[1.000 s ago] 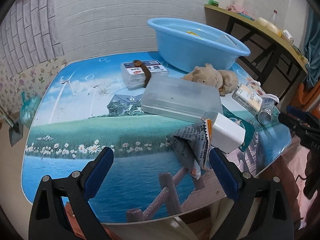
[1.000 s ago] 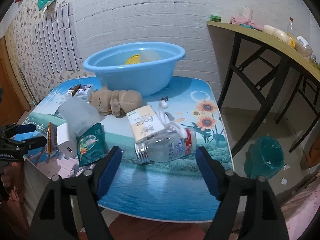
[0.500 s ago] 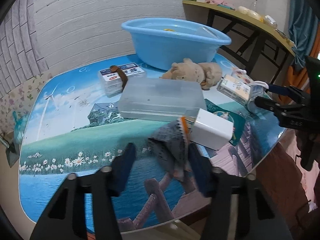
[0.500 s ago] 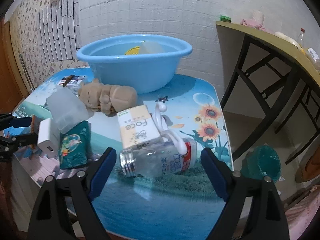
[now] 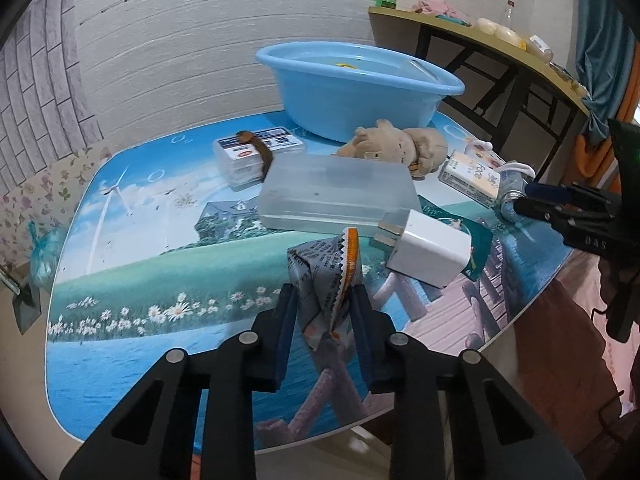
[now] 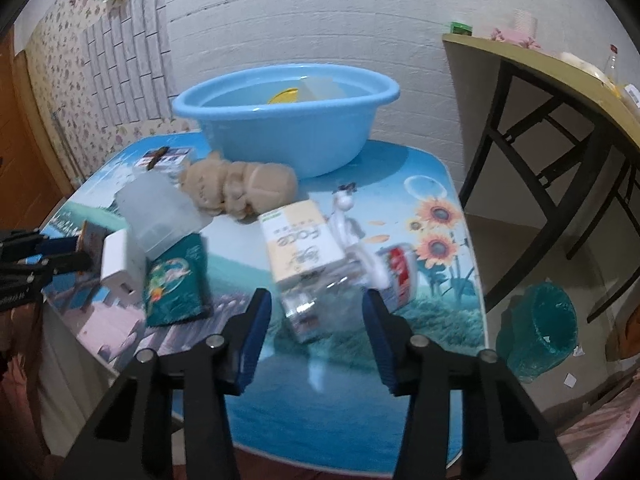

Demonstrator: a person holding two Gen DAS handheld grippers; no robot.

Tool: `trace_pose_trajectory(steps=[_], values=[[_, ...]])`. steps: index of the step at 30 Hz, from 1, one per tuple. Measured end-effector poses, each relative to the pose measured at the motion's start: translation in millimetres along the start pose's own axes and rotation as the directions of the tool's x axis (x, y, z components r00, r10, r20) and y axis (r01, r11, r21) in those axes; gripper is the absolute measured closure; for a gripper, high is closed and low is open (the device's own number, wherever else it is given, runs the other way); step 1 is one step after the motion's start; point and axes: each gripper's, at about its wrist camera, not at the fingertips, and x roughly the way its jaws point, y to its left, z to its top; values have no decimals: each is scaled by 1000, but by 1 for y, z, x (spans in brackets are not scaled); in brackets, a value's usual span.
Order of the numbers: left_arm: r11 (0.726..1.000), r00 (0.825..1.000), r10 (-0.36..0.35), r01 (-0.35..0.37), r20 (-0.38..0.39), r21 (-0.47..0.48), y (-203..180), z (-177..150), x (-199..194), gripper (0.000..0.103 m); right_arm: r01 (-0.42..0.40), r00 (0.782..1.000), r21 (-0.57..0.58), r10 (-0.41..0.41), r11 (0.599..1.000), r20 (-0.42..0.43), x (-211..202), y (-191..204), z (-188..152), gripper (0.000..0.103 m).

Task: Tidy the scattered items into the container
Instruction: 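Grasp the grey folded packet with the left gripper while the right gripper approaches the water bottle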

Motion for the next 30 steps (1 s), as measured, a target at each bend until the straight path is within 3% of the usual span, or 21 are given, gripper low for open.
trace_pose_trajectory(steps=[5,7,8,15,27,30], values=[[1000,1000,8,-8,-1,-22,8,-5,-2,77,36,999,-14,-36,999,19,-4,6,-4,54],[1000,1000,13,-13,-3,-28,10,-5,-2,77,65,998,3,-65,998,21,-3,0,-2,33],[999,1000,13,-13,-4,-30,11,-6,-2,77,78,997,3,-78,997,21,-2,-2,-2,27],[999,1000,14,-14,-17,-38,14,-4,4,77,90,995,-101,-86,991,42,6,-10,0,19],[1000,1000,-2,2,-19,-24,13,-1,5,87,8,1000,-113,-7,994,3,24,-24,8,20],[1000,1000,1,-1,-15,-21,13,-1,4,92,-39,999,-67,38,997,-4,21,-28,5,44]])
